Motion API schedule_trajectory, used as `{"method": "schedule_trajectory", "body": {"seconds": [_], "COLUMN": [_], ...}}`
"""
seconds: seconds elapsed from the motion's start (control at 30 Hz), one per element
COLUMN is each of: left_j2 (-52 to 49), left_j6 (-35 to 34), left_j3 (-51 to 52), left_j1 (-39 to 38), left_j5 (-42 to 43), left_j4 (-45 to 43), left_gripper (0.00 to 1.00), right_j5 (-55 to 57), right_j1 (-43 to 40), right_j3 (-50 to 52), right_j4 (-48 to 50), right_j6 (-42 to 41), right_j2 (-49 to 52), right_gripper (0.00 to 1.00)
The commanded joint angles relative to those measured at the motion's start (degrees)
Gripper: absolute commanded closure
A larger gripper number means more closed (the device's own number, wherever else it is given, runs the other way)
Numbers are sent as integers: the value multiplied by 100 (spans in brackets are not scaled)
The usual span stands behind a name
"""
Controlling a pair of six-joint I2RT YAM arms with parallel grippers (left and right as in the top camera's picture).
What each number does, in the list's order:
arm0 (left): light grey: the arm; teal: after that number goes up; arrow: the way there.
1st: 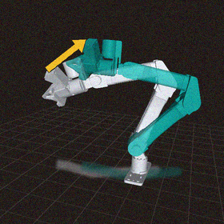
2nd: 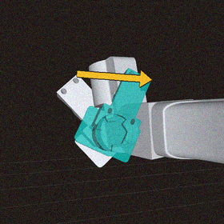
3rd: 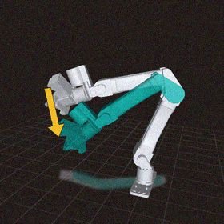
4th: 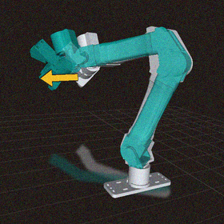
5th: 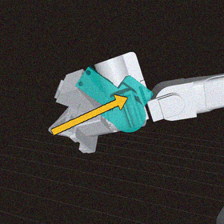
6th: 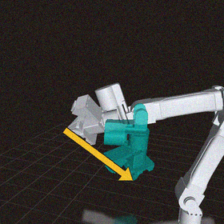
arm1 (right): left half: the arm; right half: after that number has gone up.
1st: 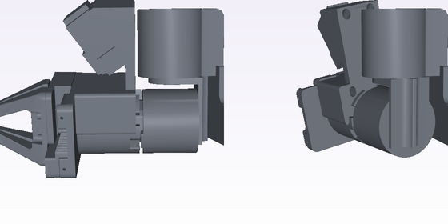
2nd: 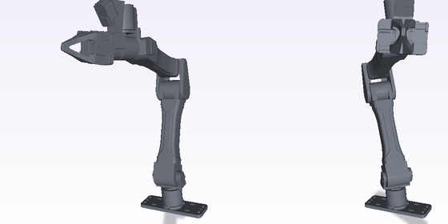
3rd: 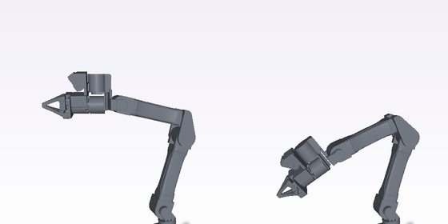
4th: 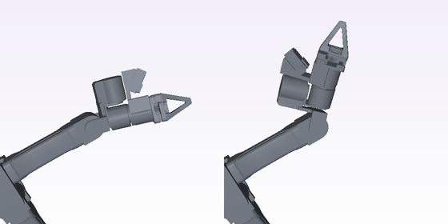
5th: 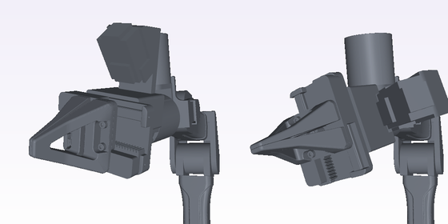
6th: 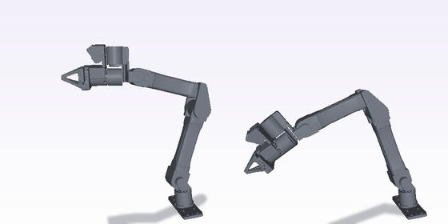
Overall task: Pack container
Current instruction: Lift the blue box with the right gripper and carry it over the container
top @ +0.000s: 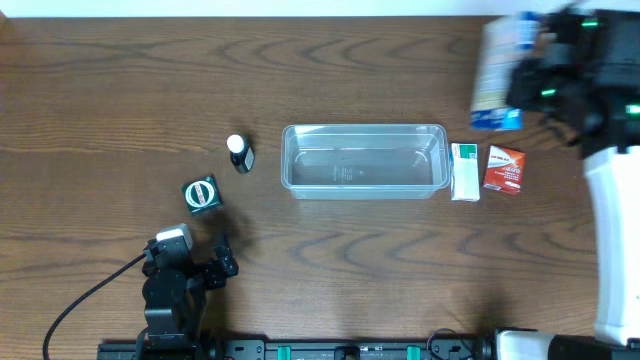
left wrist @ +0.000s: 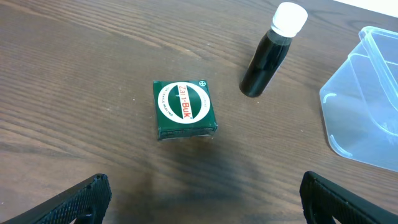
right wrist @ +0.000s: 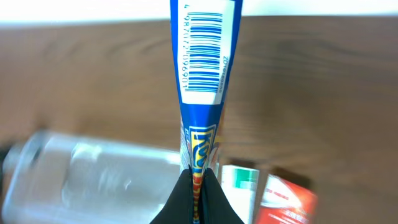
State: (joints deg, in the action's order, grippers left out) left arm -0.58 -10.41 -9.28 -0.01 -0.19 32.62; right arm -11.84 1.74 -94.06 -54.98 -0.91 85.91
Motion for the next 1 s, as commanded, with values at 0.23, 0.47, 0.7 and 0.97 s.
{"method": "schedule_trajectory", "body": {"seconds": [0.23, 0.47, 0.7, 0.97], "left_j2": [37, 37, 37, 35], "left_j6": [98, 98, 98, 98], "left_j3": [74, 74, 74, 74], "left_j1": [22, 22, 22, 22], "left_j5": [-44, -42, -42, -44], "left_j4": [-17, -17, -17, -17], "left_gripper": [2, 2, 2, 2], "right_j5": [570, 1294, 1598, 1593], "right_j1": [2218, 2433, 2433, 2439], "right_j3": [0, 0, 0, 2], "right_j4": [-101, -247, -334, -483], "right_j6": [3735, 4538, 5073, 5073], "right_j2": [487, 1165, 1823, 2214], "right_gripper": [99, 99, 99, 99]}}
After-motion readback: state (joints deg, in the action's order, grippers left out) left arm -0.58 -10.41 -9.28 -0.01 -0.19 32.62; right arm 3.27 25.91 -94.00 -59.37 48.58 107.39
